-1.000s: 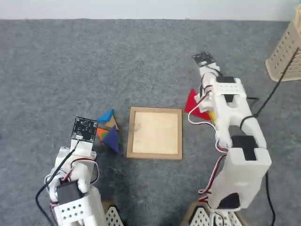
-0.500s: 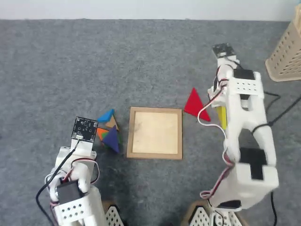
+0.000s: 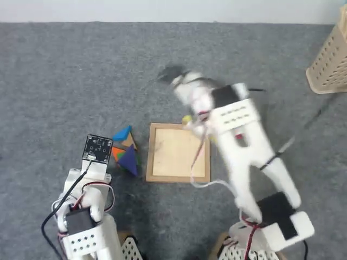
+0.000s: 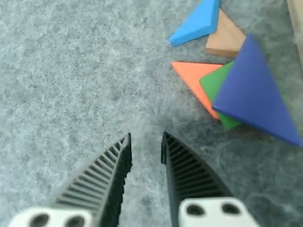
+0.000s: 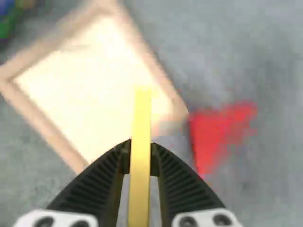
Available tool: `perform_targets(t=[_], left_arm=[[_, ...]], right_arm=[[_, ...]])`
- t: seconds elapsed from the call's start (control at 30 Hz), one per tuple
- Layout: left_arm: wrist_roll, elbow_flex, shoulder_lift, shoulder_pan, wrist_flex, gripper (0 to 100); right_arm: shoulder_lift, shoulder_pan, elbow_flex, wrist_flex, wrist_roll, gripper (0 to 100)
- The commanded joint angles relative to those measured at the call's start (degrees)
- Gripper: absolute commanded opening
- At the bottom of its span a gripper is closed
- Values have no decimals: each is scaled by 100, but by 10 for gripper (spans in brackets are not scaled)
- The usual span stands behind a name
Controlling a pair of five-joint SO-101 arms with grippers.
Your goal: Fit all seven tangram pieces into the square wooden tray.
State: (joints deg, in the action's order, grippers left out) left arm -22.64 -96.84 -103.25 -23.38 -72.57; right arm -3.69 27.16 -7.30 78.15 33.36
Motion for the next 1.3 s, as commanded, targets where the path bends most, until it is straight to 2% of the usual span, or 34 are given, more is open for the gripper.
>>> perform_targets(t=[0.0,0.13,0.33,0.57,0.77,0.9,1.07,1.27], left_arm=[[-88,22,-79,-9,-9,98],[-88,22,-79,-9,-9,98],[-88,22,-79,-9,-9,98],[-88,22,-79,-9,-9,98],[-88,22,-79,-9,-9,98],[-88,22,-79,-9,-9,98],[-88,22,-79,-9,-9,98],[-88,22,-79,-9,-9,98]], right_arm=[[338,541,70,-505,404,6],[963,541,316,-778,448,6],[1824,549,1055,-760,1002,6],[2633,558,1714,-760,1011,81],[2826,541,1925,-699,967,85],[2826,576,2145,-251,949,80],[2826,576,2620,347,527,80],[2826,796,2681,646,510,80]])
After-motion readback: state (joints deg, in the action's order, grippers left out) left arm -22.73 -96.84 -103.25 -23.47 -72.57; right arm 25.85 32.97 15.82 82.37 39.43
